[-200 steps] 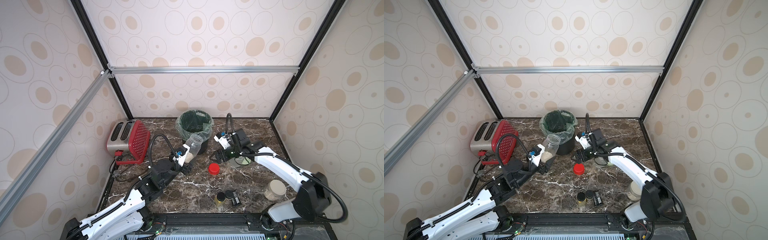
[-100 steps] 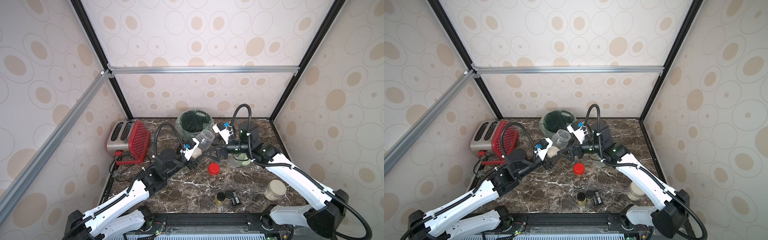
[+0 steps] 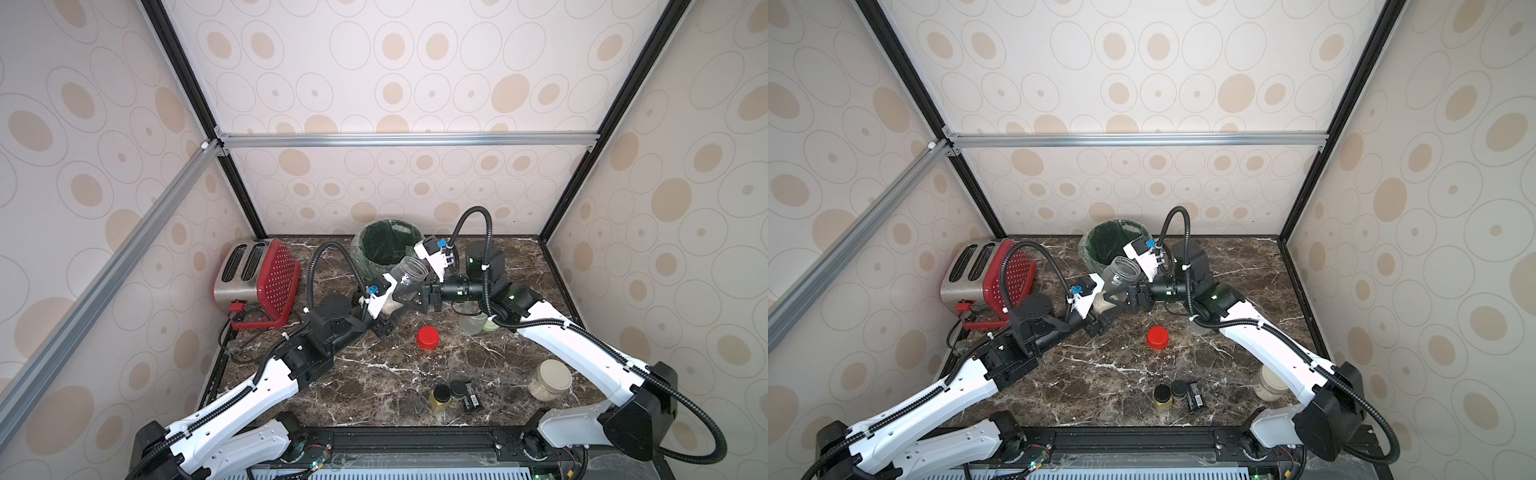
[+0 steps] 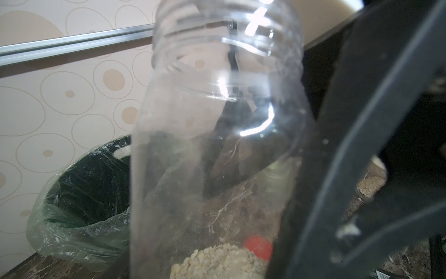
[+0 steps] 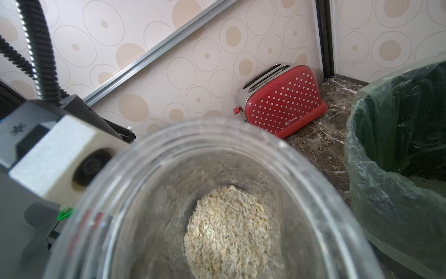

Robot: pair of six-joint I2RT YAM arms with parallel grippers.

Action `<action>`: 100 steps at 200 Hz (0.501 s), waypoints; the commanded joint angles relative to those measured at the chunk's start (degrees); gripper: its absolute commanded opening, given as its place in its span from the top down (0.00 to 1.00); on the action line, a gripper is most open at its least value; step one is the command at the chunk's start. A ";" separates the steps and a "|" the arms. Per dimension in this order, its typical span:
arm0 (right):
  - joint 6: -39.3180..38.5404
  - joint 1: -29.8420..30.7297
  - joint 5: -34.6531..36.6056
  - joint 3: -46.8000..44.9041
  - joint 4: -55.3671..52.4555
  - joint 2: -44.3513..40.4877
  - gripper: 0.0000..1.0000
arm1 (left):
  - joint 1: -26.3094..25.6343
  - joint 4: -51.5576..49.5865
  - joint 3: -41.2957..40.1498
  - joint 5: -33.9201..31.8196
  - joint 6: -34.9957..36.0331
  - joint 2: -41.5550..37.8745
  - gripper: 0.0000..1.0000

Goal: Empty expired oatmeal from jars
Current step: Pour the expired oatmeal into the trash bin.

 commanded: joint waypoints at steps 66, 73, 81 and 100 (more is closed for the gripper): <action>14.83 -1.25 1.14 6.92 -1.64 3.28 0.45 | -0.25 6.99 -1.99 -2.64 5.93 -3.23 0.01; 16.70 -1.83 0.49 7.45 -1.17 3.80 0.47 | -0.25 8.20 -2.73 -3.43 6.34 -3.49 0.01; 18.85 -2.60 -0.33 7.86 -0.40 4.32 0.48 | -0.25 9.45 -3.29 -4.26 6.71 -3.60 0.01; 23.63 -4.21 -3.23 8.95 1.41 5.56 0.49 | -0.25 12.24 -4.07 -5.94 7.60 -3.39 0.01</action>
